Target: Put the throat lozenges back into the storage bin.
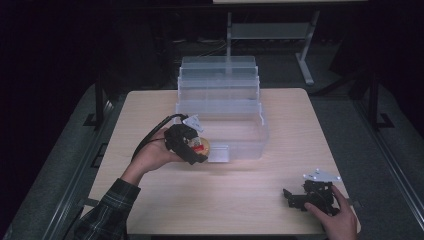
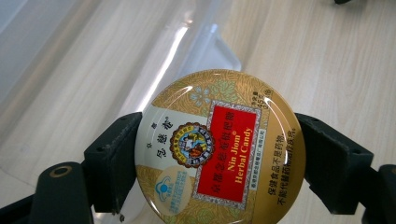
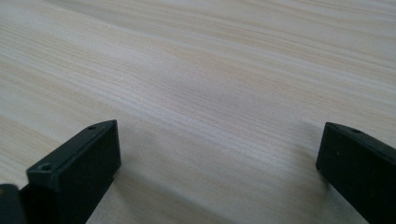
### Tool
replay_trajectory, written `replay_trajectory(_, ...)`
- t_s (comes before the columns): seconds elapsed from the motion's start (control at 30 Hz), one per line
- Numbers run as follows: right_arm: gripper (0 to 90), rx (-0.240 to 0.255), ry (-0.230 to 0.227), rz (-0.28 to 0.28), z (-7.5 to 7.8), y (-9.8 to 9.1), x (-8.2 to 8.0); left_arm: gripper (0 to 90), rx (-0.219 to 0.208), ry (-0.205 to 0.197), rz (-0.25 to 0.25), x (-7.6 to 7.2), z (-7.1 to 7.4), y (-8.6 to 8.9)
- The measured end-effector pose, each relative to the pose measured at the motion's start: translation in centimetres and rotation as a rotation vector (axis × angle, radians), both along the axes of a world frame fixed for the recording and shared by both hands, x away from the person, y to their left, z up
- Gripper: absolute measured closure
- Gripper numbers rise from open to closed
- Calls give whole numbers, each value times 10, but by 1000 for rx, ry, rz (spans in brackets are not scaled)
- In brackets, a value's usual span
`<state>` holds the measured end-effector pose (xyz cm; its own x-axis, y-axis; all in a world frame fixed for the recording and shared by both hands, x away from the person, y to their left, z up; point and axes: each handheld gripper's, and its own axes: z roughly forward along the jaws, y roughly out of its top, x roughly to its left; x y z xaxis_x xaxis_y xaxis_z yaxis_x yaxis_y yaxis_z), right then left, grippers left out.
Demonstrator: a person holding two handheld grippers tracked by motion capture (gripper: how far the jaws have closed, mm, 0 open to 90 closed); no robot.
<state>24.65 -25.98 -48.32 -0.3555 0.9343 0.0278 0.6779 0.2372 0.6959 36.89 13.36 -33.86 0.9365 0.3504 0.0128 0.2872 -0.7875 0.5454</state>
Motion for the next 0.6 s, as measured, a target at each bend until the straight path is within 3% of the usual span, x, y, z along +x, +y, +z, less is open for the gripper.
replay_trajectory(0.6,0,0,0,-1,0,0,0,197,-7,-13,84,25,8,11)
